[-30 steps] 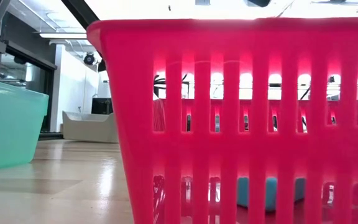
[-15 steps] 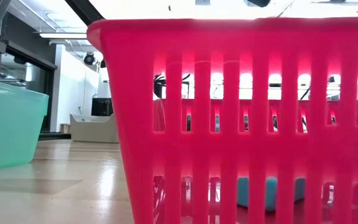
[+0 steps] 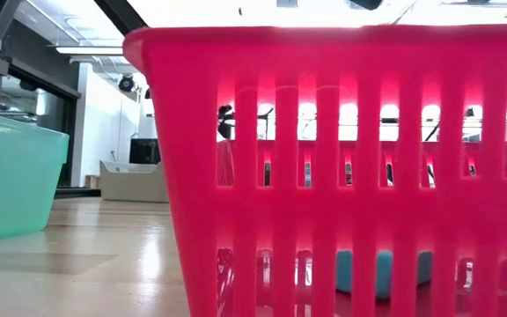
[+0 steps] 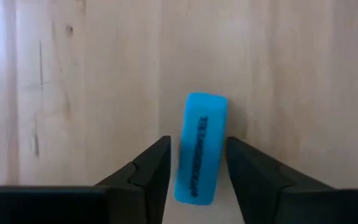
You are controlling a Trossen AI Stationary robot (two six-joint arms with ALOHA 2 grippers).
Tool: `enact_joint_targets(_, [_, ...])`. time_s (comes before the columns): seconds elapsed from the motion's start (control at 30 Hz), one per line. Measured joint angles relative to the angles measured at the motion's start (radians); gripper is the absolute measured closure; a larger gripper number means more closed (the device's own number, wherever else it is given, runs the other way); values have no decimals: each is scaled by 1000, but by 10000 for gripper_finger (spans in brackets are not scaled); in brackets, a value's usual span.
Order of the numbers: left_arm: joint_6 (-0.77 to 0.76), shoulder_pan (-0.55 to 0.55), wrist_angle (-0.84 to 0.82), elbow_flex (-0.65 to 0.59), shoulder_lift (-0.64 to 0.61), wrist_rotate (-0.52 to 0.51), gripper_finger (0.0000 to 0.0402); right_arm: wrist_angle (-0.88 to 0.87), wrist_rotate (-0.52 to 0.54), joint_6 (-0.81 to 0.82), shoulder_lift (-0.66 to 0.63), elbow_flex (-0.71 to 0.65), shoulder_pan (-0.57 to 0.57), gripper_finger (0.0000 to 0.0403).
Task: Pick & Place School Supplies
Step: Put the blue eraser into the red bin
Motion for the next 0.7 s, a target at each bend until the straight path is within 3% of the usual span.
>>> enact_joint_targets(0.43, [-1,-34,-24,20,47,-47,271,8,-1,15,0,0,0,291])
enact_joint_targets(0.7, [-4,-53,-70,74,49,-93,330,7,-1,15,0,0,0,291])
